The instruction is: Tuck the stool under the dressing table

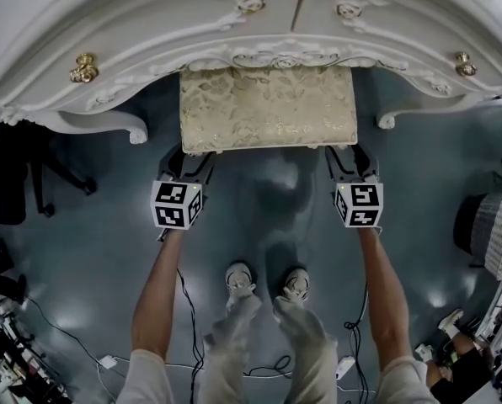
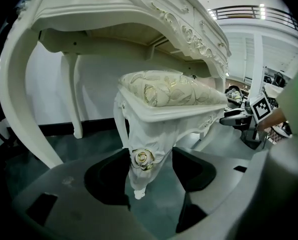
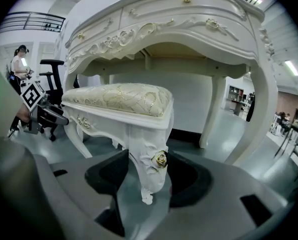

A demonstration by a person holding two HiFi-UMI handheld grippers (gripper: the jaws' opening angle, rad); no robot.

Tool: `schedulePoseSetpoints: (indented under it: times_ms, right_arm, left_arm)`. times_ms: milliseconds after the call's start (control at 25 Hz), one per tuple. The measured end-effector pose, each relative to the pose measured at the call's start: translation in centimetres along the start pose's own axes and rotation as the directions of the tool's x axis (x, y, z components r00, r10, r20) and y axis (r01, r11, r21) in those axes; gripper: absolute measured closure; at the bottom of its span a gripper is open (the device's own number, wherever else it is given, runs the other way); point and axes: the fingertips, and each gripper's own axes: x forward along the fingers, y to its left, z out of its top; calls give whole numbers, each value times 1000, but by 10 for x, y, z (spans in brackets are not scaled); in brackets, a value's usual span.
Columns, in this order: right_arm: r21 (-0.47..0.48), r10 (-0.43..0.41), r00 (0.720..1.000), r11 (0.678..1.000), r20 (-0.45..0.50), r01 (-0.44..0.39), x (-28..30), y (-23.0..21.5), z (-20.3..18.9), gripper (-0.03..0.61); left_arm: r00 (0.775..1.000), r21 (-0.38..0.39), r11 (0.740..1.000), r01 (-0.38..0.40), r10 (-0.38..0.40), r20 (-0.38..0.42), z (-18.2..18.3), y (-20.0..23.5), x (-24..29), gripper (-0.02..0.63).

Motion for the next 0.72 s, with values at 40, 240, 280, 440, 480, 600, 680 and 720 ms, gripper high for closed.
schedulePoseSetpoints:
  times_ms: [40,240,280,440,480,600,680,720]
  right_arm:
    - [-2,0,1000,1000,3,0,3,-1,2,333]
    - [-2,-2,1000,1000,20,2,18,-7,13,332]
    - [-1,-3,1000,1000,23,3,21,-8,15,331]
    - [-6,-4,1000,1000,30,4,35,-14,24,330]
    - [-10,-4,1000,1000,30,4,38,-14,26,330]
    - [-17,-8,1000,1000,28,8,45,-18,30,330]
    - [-16,-12,999,1000,33,13,50,-19,33,329]
    - [-14,-14,999,1000,36,15,53,-20,35,328]
  left_arm:
    - [1000,0,1000,-3,3,0,2,2,3,357]
    - [1000,0,1000,-16,16,0,14,12,17,354]
    - [1000,-1,1000,-20,20,-1,16,14,20,354]
    - [1000,5,1000,-28,28,3,27,22,31,354]
    - [1000,7,1000,-31,31,4,29,24,33,353]
    - [999,12,999,-32,32,6,34,28,41,353]
    - [999,12,999,-32,32,8,39,32,46,353]
    - [999,13,999,-34,34,10,41,34,49,352]
